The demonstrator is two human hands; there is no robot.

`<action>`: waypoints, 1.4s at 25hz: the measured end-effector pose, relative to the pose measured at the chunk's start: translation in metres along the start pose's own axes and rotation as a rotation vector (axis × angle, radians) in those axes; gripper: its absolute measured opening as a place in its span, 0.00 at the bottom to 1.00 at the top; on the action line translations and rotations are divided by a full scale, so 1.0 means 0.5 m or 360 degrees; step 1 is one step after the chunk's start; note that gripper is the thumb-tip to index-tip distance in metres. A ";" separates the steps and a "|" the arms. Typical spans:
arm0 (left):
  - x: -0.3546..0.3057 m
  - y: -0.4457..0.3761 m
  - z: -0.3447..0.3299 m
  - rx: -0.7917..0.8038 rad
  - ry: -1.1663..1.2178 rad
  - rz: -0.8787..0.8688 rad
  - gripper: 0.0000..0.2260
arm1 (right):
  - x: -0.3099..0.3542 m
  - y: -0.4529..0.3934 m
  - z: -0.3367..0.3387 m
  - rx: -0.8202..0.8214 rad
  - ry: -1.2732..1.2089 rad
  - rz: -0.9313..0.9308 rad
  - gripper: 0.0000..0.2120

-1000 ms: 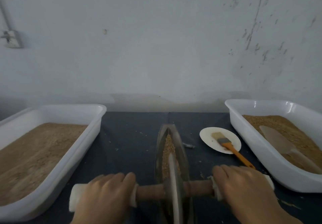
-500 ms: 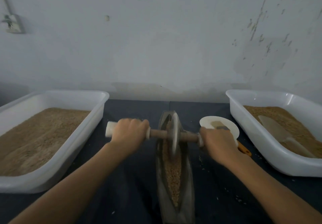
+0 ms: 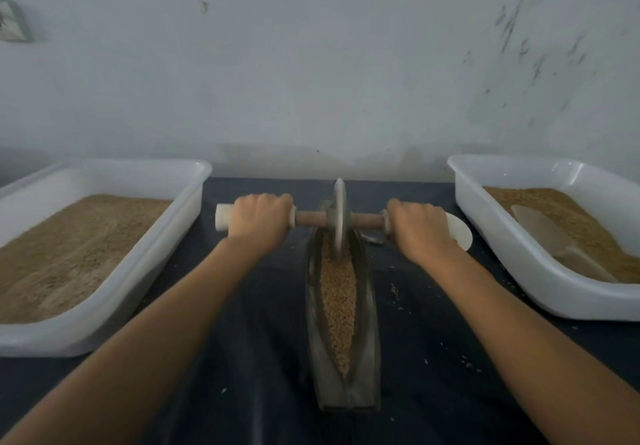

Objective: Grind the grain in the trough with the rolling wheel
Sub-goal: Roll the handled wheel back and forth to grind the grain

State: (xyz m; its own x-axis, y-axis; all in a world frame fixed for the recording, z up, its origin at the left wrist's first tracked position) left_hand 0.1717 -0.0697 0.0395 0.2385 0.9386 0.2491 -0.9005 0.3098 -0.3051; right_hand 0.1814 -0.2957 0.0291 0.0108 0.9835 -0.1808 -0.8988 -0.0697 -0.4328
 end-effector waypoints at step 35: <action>0.006 -0.008 -0.025 0.0089 0.0005 0.0007 0.05 | 0.009 -0.002 0.014 -0.0117 -0.0013 0.0114 0.09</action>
State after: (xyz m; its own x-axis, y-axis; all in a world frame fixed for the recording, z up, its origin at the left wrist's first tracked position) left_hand 0.1805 -0.0664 0.0298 0.2353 0.9405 0.2451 -0.9205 0.2966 -0.2544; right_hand 0.1794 -0.2902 0.0351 -0.0564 0.9768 -0.2066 -0.8625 -0.1519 -0.4827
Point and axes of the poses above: each hand's wrist, its own y-axis away from the middle knuckle, its own z-axis out of the back of the hand, x = y × z, the point moved 7 cm from there along -y, towards the middle knuckle, and after that the axes turned 10 degrees about -z, right-handed, at the moved point
